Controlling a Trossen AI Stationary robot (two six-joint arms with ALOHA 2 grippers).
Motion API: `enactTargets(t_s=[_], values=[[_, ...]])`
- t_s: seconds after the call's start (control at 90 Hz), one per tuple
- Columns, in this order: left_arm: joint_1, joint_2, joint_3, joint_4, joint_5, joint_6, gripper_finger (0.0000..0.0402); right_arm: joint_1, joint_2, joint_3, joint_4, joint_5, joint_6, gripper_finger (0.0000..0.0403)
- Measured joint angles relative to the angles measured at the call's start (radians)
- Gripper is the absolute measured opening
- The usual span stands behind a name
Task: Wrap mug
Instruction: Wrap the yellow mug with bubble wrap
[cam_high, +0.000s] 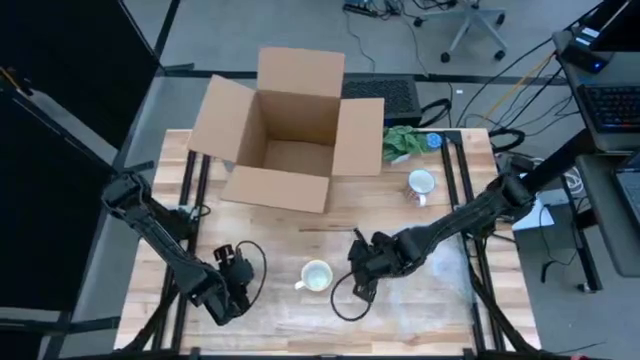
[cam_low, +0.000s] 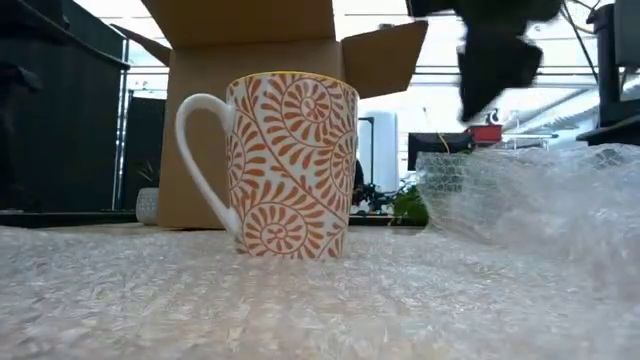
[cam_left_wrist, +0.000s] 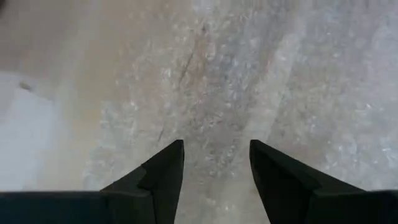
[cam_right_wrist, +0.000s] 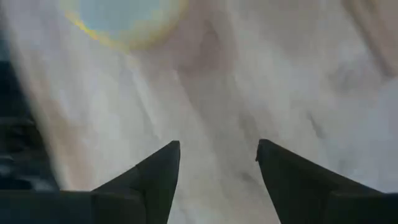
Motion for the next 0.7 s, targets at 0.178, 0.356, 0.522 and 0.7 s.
enactTargets(t_s=[0.178,0.356,0.522,0.7], values=[[0.001,-0.023,0.000,-0.037,-0.034,-0.003,0.0171,-0.037,0.020,0.002,0.297,0.100,-0.088,0.0203],[0.002,-0.023,0.001,-0.033,-0.047,-0.004,0.0171,-0.083,0.134,-0.002,0.371,0.017,-0.096,0.0203],[0.002,-0.023,0.001,-0.032,-0.048,-0.004,0.0171,-0.099,0.184,0.001,0.387,0.008,-0.086,0.0203],[0.003,-0.023,0.001,-0.030,-0.072,-0.005,0.0171,-0.115,0.229,0.003,0.368,-0.007,-0.091,0.0203]])
